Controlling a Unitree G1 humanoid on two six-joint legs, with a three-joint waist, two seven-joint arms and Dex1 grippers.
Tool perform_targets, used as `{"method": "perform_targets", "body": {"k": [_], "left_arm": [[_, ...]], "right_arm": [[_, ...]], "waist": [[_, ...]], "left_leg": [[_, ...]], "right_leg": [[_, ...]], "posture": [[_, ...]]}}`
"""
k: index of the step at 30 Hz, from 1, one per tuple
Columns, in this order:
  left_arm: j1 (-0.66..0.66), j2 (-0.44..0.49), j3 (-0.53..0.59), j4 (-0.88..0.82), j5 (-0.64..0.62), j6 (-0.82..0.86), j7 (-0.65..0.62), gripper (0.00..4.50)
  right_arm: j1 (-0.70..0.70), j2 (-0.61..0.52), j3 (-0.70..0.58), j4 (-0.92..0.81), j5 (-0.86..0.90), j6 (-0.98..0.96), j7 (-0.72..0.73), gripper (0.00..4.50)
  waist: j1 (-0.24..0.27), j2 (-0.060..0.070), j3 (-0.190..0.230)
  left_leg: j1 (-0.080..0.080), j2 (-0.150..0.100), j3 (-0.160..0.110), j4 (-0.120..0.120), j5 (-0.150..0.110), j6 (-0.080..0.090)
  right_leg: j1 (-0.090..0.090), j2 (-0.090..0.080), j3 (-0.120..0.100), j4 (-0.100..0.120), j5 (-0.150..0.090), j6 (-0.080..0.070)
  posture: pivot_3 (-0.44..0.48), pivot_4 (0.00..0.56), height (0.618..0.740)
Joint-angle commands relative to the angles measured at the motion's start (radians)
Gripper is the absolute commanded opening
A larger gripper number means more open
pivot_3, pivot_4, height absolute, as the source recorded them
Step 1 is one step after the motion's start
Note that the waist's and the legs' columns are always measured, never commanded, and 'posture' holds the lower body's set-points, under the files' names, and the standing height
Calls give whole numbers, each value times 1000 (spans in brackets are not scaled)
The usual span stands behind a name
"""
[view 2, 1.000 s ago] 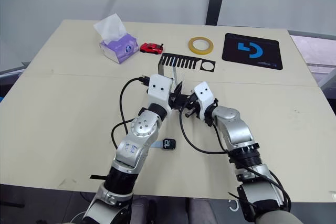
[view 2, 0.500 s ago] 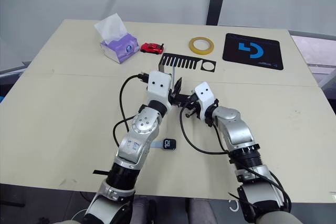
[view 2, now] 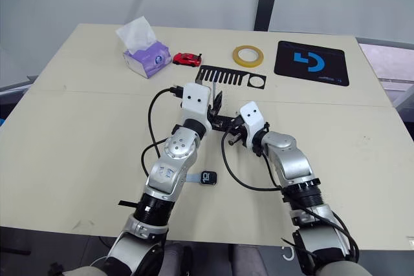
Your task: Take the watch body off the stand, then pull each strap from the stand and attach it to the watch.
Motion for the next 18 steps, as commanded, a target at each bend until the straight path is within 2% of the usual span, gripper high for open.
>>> {"method": "perform_targets", "body": {"k": [1,18], "left_arm": [[-29,-23,2,-6,-3,-29,2,65],[39,-19,-35,-95,-11,-35,-47,65]], "right_arm": [[35,2,10,26,-7,44,-10,0],[34,3,5,36,1,54,-14,0]], "waist": [[0,0,0],[0,0,0]], "left_leg": [[0,0,0,0,0,0],[0,0,0,0,0,0]], "right_leg": [[0,0,0,0,0,0],[0,0,0,0,0,0]], "posture": [[0,150,738],[0,150,738]]}}
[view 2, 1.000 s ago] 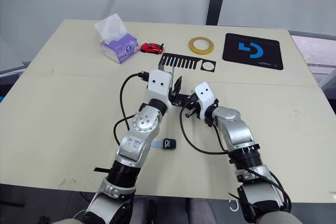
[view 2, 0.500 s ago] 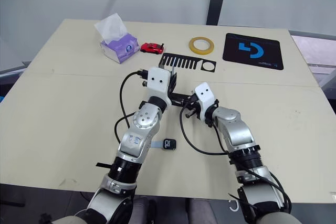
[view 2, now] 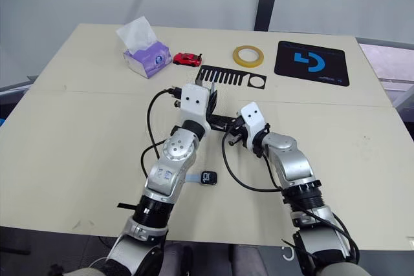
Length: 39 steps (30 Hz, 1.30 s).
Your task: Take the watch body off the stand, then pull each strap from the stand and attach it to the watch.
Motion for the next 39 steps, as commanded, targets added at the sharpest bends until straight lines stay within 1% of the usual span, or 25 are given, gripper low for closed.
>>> {"method": "perform_targets", "body": {"k": [1,9,16,20,24,28,32,34,35,39], "left_arm": [[-13,-19,-15,-43,-3,-31,-10,65],[5,-9,-15,-68,-5,-33,-28,65],[40,12,-15,-148,-18,12,-73,65],[71,28,-13,-220,-52,64,-128,65],[115,90,8,-314,-106,137,-214,65],[147,168,54,-396,-215,230,-326,65],[154,286,103,-460,-384,299,-514,65],[145,373,162,-474,-520,390,-630,65],[139,408,187,-474,-575,430,-668,65],[66,589,289,-389,-772,546,-866,65]], "right_arm": [[21,1,11,50,-10,47,-7,0],[4,-7,9,74,-11,44,2,0],[-7,-6,11,91,-12,39,7,0],[-15,-6,12,107,-14,33,11,0],[-25,-7,11,124,-16,24,15,0],[-27,-16,8,128,-16,15,22,0],[-15,-37,5,90,-13,-6,43,0],[-2,-48,0,42,-5,-18,52,0],[4,-51,-4,22,-2,-29,55,0],[56,-42,-64,-159,80,-77,78,0]], "waist": [[0,0,0],[-1,0,0],[-1,0,0],[-2,0,0],[-4,0,0],[-3,0,0],[-3,0,0],[-3,0,0],[-3,0,0],[-4,2,1]], "left_leg": [[0,0,0,0,0,0],[0,0,0,0,0,1],[0,0,0,0,0,1],[0,0,0,0,-1,1],[0,0,0,0,-1,1],[0,0,-1,0,0,1],[0,0,-1,-1,0,1],[-1,0,-2,-1,0,0],[-1,0,-2,-1,0,0],[-3,0,-4,-1,1,-1]], "right_leg": [[0,0,0,0,0,0],[0,0,0,0,0,0],[0,0,0,0,0,0],[0,0,1,0,0,0],[0,0,1,0,0,0],[0,0,1,0,0,0],[0,0,1,0,0,0],[0,0,1,-1,0,0],[0,-1,1,-1,0,0],[-1,0,0,-2,0,-1]], "posture": [[0,150,738],[0,150,738],[0,150,738],[0,150,738],[0,150,738],[0,150,738],[0,150,738],[0,150,738],[0,150,738],[0,150,738]]}}
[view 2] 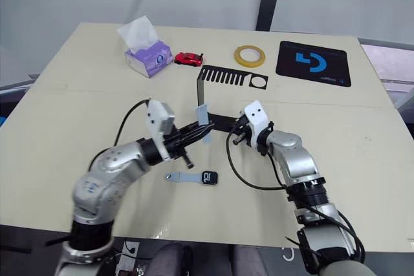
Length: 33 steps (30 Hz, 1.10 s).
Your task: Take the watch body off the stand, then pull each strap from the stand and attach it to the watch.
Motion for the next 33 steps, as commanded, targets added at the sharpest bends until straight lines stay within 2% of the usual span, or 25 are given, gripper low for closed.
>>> {"method": "perform_targets", "body": {"k": [1,5,7,8,12,15,16,19,22,27,30,33], "left_arm": [[-78,97,87,47,-171,72,-161,65],[-143,171,101,121,-256,107,-268,65],[-160,206,88,141,-273,106,-326,0],[-164,223,81,147,-279,103,-352,0],[-171,267,53,168,-285,84,-428,0],[-182,277,29,188,-284,70,-478,0],[-185,277,23,194,-285,68,-489,0],[-181,271,13,190,-293,57,-510,0],[-184,213,-37,193,-271,25,-494,0],[-223,143,-91,206,-251,-8,-478,0],[-244,114,-103,215,-248,-8,-456,0],[-255,92,-108,211,-257,-1,-436,0]], "right_arm": [[39,-6,-52,-177,71,-27,23,0],[146,-67,-107,-386,132,25,42,0],[235,-121,-162,-540,222,99,75,642],[285,-153,-194,-619,286,141,100,821],[452,-265,-340,-864,563,283,154,2800],[488,-312,-463,-941,852,375,69,4254],[488,-322,-488,-952,936,391,28,4470],[477,-338,-502,-958,1168,383,-132,4470],[454,-275,-429,-948,1322,322,-300,4470],[382,-238,-320,-909,1333,295,-420,4470],[350,-238,-282,-901,1377,291,-429,4470],[324,-224,-241,-888,1341,275,-457,4470]], "waist": [[0,1,1],[3,2,1],[5,2,1],[6,2,1],[2,2,1],[-2,1,1],[-2,1,2],[0,0,2],[1,0,2],[2,0,2],[3,0,2],[2,0,2]], "left_leg": [[0,0,0,0,0,0],[-1,-1,0,-1,0,0],[-1,-1,-2,-2,0,-2],[-2,0,-2,-3,1,-3],[-4,0,-2,-4,0,-2],[-4,1,-1,-4,-1,0],[-3,1,-1,-4,-3,3],[1,1,-2,-4,-2,2],[3,1,-4,-4,-1,2],[1,1,-5,-3,-2,4],[0,1,-6,-3,-2,4],[0,1,-6,-3,-2,5]], "right_leg": [[0,0,0,0,0,0],[-1,-1,0,-1,0,0],[-1,-1,-1,-3,0,0],[-1,-1,-2,-4,0,0],[-1,0,-2,-5,0,0],[-1,0,-1,-6,0,0],[0,0,-1,-8,0,0],[3,0,-1,-8,0,-1],[7,0,-1,-9,0,-2],[7,-1,-2,-14,1,0],[7,-1,-2,-14,1,1],[7,-1,-3,-14,1,1]], "posture": [[0,150,738],[0,150,738],[0,150,738],[0,150,738],[0,150,738],[0,150,738],[0,150,738],[0,150,738],[0,150,738],[0,150,738],[0,150,738],[0,150,738]]}}
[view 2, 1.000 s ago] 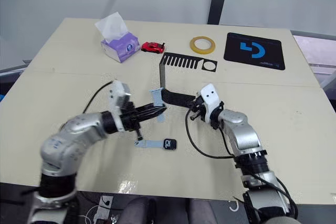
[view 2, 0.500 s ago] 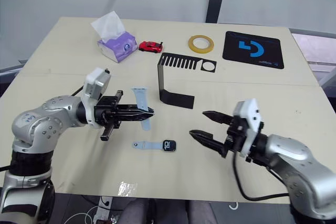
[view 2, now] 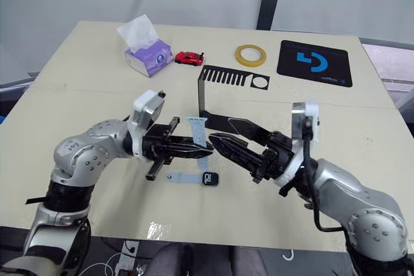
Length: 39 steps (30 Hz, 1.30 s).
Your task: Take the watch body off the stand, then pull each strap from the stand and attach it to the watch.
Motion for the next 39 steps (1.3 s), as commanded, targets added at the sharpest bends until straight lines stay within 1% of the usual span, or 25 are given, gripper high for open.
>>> {"method": "perform_targets", "body": {"k": [1,4,7,9,21,32,33,34,39], "left_arm": [[-24,-25,-5,-15,-12,1,24,0],[-26,-34,-11,-21,-12,5,35,0],[-36,-42,-12,-11,-10,8,49,0],[-41,-45,-14,-8,-10,10,52,0],[-30,-49,-18,-20,-15,22,65,0],[-23,-66,-16,-31,-26,33,89,0],[-22,-66,-16,-32,-26,33,90,0],[-22,-67,-17,-33,-27,34,91,0],[-20,-69,-20,-38,-26,37,94,0]], "right_arm": [[-23,17,31,-8,-23,-34,-22,4470],[-31,28,51,-2,-49,-47,-25,4470],[-45,30,69,-1,-65,-49,-3,3759],[-52,29,80,-2,-76,-45,7,2932],[-85,40,93,1,-101,-61,17,2932],[-72,38,88,-9,-117,-64,24,2932],[-72,39,88,-9,-116,-65,24,2660],[-72,38,87,-10,-115,-64,24,2499],[-75,40,86,-11,-112,-67,17,2499]], "waist": [[0,0,0],[0,0,0],[0,0,0],[0,0,0],[0,0,0],[0,0,0],[0,0,0],[0,0,0],[0,0,0]], "left_leg": [[0,0,0,0,0,0],[0,0,0,0,0,0],[0,0,0,0,0,0],[0,0,0,0,0,0],[0,0,0,0,0,0],[0,0,0,0,0,0],[0,0,0,0,0,0],[0,0,0,0,0,0],[0,0,0,0,0,0]], "right_leg": [[0,0,0,0,0,0],[0,0,0,0,0,0],[0,0,0,0,0,0],[0,0,0,0,0,0],[0,0,0,1,0,0],[0,0,0,1,0,0],[0,0,0,1,0,0],[0,0,0,1,0,0],[0,0,0,1,0,0]], "posture": [[0,150,738],[0,150,738],[0,150,738],[0,150,738],[0,150,738],[0,150,738],[0,150,738],[0,150,738],[0,150,738]]}}
